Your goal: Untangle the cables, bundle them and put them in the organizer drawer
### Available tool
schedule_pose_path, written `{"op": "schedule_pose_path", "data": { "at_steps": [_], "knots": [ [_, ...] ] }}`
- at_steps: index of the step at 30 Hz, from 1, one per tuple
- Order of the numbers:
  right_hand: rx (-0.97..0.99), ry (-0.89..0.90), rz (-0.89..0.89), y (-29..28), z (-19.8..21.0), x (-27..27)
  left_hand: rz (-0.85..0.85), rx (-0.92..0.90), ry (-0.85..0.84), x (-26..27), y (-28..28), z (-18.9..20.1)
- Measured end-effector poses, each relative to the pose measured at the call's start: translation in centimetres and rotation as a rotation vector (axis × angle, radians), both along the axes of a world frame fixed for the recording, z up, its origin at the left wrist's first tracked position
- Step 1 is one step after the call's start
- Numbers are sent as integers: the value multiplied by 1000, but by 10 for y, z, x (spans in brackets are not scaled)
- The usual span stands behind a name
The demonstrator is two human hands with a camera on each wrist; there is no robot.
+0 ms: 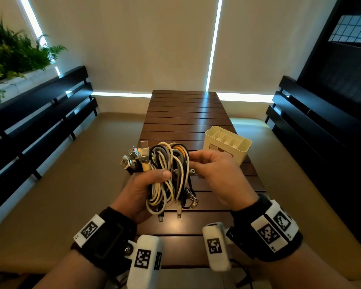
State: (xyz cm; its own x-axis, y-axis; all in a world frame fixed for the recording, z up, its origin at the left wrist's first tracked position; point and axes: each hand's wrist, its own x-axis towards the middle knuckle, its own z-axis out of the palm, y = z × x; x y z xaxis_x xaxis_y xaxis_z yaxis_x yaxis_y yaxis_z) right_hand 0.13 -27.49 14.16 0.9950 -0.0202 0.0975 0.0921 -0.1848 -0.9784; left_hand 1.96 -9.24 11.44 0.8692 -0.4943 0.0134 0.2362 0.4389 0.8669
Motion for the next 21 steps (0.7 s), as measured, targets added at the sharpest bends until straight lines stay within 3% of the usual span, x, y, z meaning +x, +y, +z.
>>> {"op": "schedule_pose_path", "data": {
  "at_steps": [9,16,21],
  "knots": [
    [102,88,-3,3,6,1,-53,48,-21,1,-1,0],
    [-104,73,-75,-2,4,10,-14,35,5,2,-11,-3],
    [-429,110,-155,-7,5,21,1,-8,47,6,-18,-7]
  ]
}}
